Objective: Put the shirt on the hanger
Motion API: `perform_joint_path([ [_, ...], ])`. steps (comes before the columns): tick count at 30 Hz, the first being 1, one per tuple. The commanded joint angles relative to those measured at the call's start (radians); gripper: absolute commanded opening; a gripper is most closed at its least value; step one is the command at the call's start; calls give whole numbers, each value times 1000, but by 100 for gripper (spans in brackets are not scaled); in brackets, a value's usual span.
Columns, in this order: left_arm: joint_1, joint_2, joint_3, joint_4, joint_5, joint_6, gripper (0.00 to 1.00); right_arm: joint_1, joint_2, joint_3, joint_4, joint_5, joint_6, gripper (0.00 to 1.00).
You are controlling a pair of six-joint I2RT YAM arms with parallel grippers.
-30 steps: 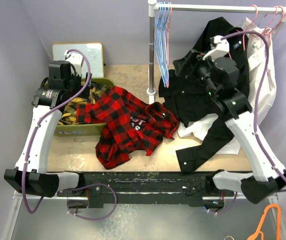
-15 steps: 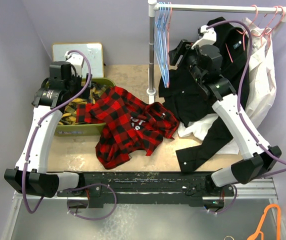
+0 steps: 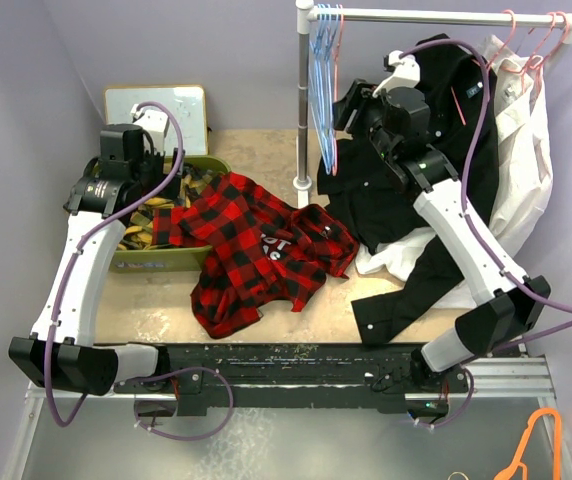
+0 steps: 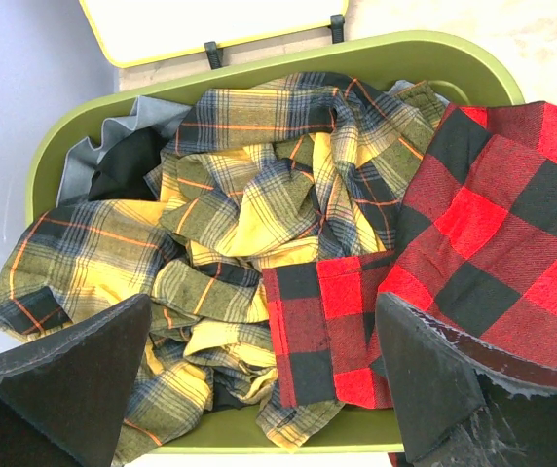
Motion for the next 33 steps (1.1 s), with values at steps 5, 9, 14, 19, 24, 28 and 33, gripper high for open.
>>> perform_joint_path([
  [5, 8, -29, -1, 44, 2, 21, 99, -4, 25, 54, 18, 13, -6, 60],
  [9, 8, -31, -4, 43, 10, 24, 99, -3, 39, 63, -11, 94, -34, 55],
  [14, 8, -31, -5, 40, 30, 31, 99, -3, 26, 63, -44, 139, -47, 52],
  [19, 8, -25, -5, 39, 40, 32, 99, -4, 19, 62, -55, 137, -60, 49],
  [24, 8, -24, -6, 34, 60, 36, 99, -3, 32, 69, -62, 116, -65, 39],
  [28, 8, -24, -5, 14, 138, 68, 99, -4, 27, 78, -54, 88, -71, 22],
  [33, 7, -15, 7, -65, 359, 161, 99, -4, 36, 162, -109, 89, -114, 0],
])
